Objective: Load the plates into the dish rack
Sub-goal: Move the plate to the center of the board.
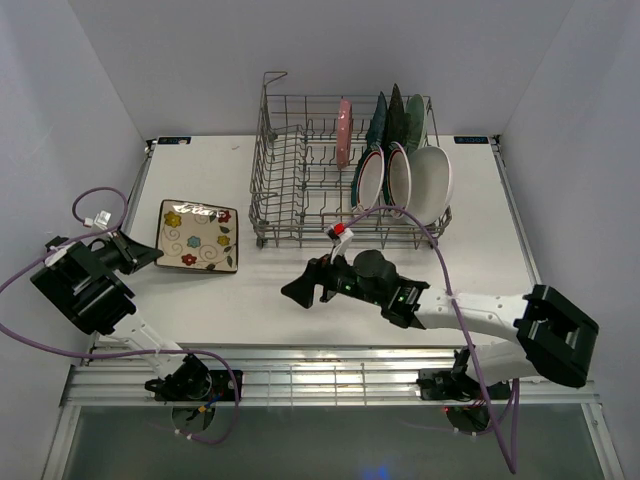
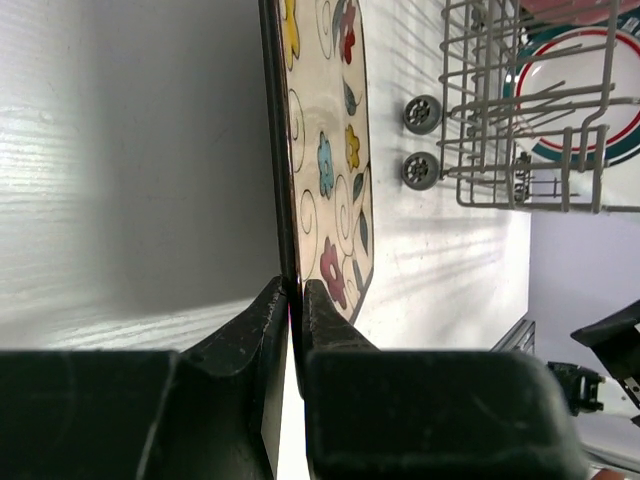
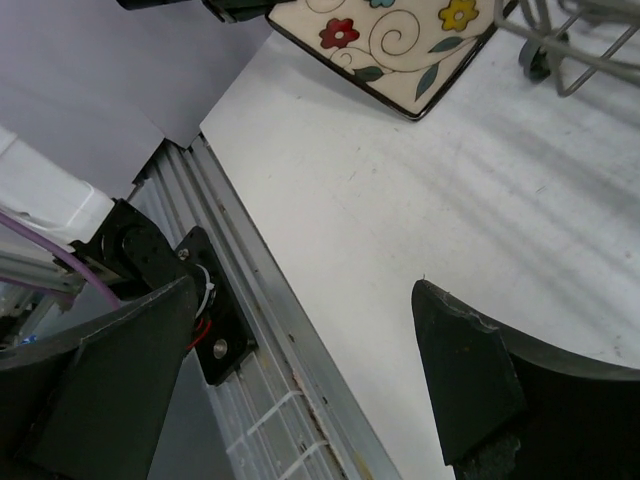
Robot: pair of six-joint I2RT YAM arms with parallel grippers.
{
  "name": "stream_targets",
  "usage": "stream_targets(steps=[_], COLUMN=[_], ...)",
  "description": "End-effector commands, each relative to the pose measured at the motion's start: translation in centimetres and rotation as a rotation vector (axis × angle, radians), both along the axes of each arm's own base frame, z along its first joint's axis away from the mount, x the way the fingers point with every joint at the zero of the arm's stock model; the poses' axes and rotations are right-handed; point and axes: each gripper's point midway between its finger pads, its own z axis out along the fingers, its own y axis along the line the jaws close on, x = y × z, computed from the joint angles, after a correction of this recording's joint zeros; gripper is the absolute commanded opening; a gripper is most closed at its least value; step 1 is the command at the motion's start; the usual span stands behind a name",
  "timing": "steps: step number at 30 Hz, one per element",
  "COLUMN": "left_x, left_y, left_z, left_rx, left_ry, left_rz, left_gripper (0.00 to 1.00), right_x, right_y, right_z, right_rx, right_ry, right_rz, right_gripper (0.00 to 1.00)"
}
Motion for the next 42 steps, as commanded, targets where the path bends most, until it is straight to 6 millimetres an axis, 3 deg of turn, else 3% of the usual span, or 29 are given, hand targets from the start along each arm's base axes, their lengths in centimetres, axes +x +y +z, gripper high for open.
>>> stream_targets(steps=[1,2,4,5,14,23,30,42], left_x=[-0.2,-0.3,-0.5,-0.6,-1.6,-2.8,-3.7,-4.2], left_y=[-0.2,0.0,0.1,0.1,1.2,2.1,2.6,4.8], left_z=[2.2,1.8,1.2,0.9,-2.7,-5.3,-6.0,-5.0], left_rx=[0.022,0.040,0.063,0.072,0.179,0.278,0.385,0.594], left_ry=[-0.119,-0.107,-0.099,-0.094,-0.018,0.053,0.084,0.094], left_rz=[-0.065,-0.069,-0.086,-0.091,-0.150,-0.167,-0.137,-0.056], left_gripper=[0.00,0.00,0.00,0.00,0.00,0.00,0.00,0.00], right_x=[-0.4,-0.4,-0.4,-0.2,0.4,1.0,1.4,1.9], right_y=[2.4,3.1,4.0,4.5,7.6,10.0,10.0,10.4], right_z=[2.0,1.0,1.1,0.0,-3.3,-5.0,-5.8,-7.1], right_rx=[0.161,0.150,0.184,0.169,0.222,0.227,0.220,0.177], right_ry=[0.046,0.065,0.082,0.095,0.218,0.241,0.241,0.231], right_rz=[0.000,0.003,-0.015,-0.025,-0.089,-0.102,-0.126,-0.143], right_gripper=[0.93,0.93,0.93,0.93,0.94,0.96,0.96,0.96])
